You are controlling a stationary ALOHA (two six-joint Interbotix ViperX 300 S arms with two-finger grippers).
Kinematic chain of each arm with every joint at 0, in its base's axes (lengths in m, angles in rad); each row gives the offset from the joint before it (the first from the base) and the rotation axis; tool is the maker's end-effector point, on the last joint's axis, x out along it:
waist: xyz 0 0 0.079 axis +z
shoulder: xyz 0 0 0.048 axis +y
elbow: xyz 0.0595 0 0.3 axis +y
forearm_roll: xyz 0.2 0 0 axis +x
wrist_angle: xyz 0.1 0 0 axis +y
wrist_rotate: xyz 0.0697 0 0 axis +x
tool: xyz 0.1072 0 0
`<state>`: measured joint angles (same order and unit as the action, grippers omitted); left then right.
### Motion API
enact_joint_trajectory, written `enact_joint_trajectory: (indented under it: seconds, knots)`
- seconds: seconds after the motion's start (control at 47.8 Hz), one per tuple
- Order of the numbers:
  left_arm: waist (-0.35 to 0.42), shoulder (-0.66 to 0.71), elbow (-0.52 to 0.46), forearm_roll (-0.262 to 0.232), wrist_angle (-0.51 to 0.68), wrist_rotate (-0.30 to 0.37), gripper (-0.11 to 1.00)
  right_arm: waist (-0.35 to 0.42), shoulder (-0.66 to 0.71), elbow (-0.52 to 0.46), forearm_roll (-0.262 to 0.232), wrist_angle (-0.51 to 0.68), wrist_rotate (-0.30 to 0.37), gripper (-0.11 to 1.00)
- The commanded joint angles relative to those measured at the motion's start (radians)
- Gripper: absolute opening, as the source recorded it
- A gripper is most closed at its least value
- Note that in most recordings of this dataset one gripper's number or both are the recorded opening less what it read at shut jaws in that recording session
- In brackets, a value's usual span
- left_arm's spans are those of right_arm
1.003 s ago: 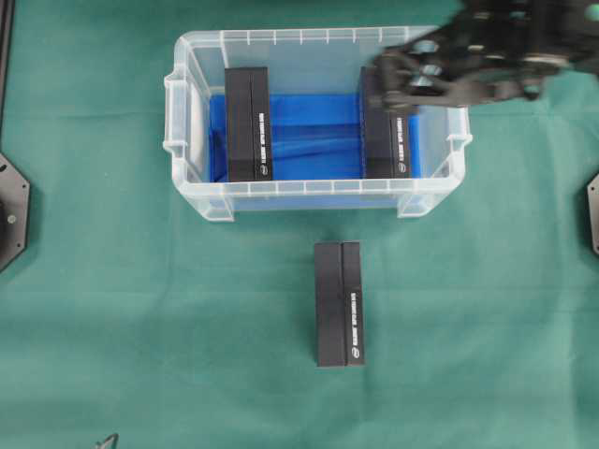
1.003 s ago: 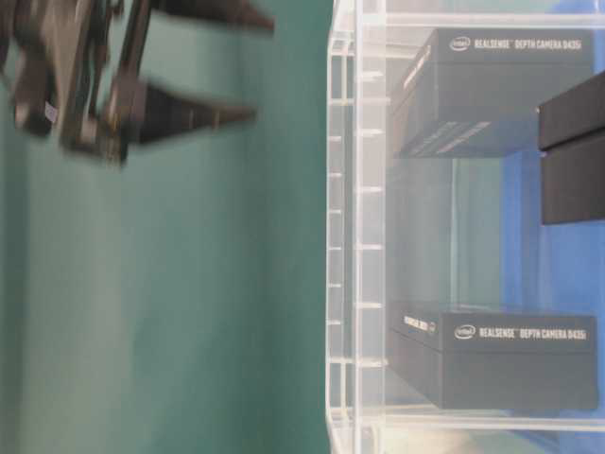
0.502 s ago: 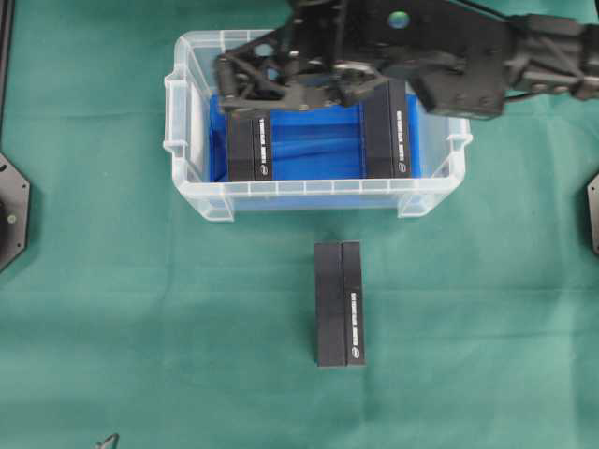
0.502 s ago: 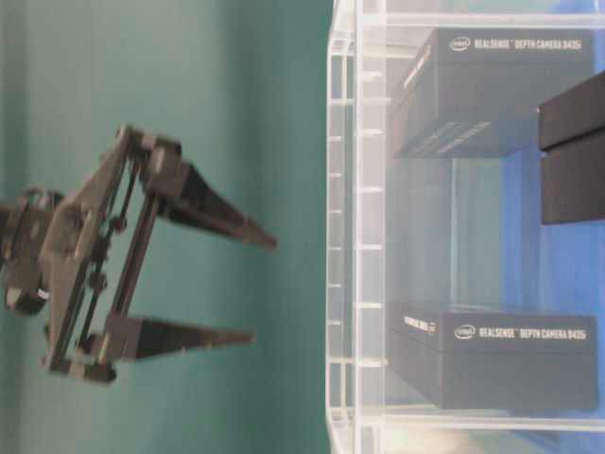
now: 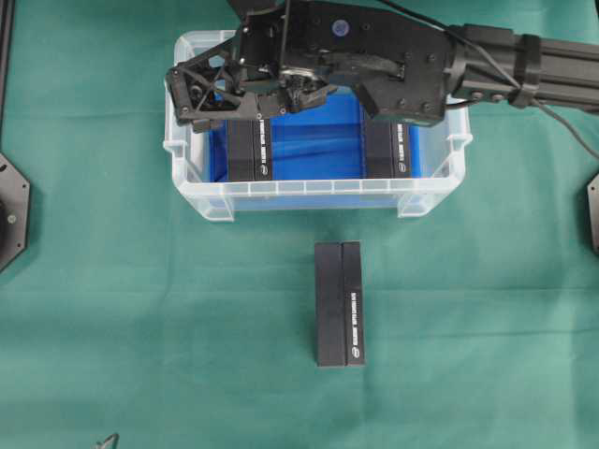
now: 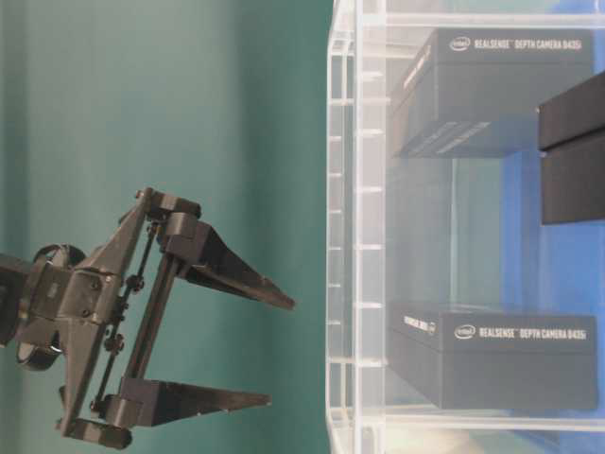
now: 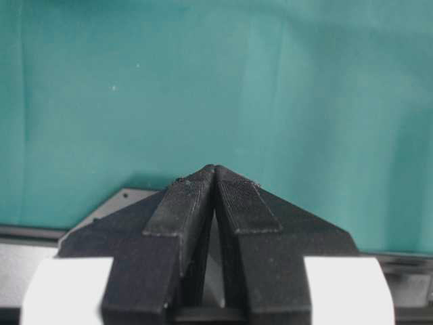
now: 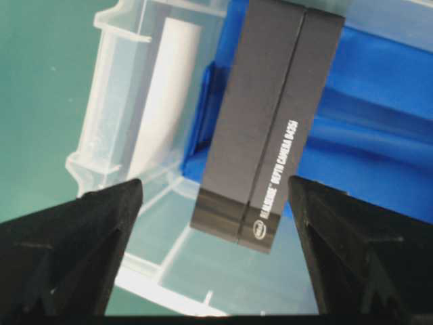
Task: Take the box out of the case with the right arm.
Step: 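Move the right gripper over the left black box in the bin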
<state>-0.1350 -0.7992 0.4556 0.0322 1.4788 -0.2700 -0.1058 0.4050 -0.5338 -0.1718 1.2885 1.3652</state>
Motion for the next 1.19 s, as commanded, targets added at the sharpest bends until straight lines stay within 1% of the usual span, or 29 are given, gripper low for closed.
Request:
enact_joint_trajectory:
  seconds: [0.0,0.146,0.355,0.439,0.585,1.171]
  knots:
    - [0.003,0.002,-0.011,0.003,-0.003,-0.002,0.0,-0.002,-0.023,-0.025,0.002,-0.005,-0.005,0.9]
    - [0.003,0.002,-0.011,0.003,-0.003,-0.002,0.0,-0.005,-0.023,-0.025,-0.005,-0.005,-0.003,0.91]
    - [0.003,0.003,-0.011,0.003,-0.003,-0.002,0.0,-0.003,-0.02,-0.025,-0.008,-0.002,0.0,0.95]
    - [0.003,0.002,-0.011,0.003,-0.003,-0.003,0.0,-0.003,-0.02,-0.025,-0.009,-0.002,0.012,0.96]
    - [0.003,0.002,-0.011,0.003,-0.003,-0.003,0.0,-0.003,-0.02,-0.021,-0.009,-0.002,0.032,0.96]
    - [0.003,0.002,-0.011,0.003,-0.003,-0.003,0.0,-0.003,-0.015,-0.02,-0.009,-0.005,0.034,0.96]
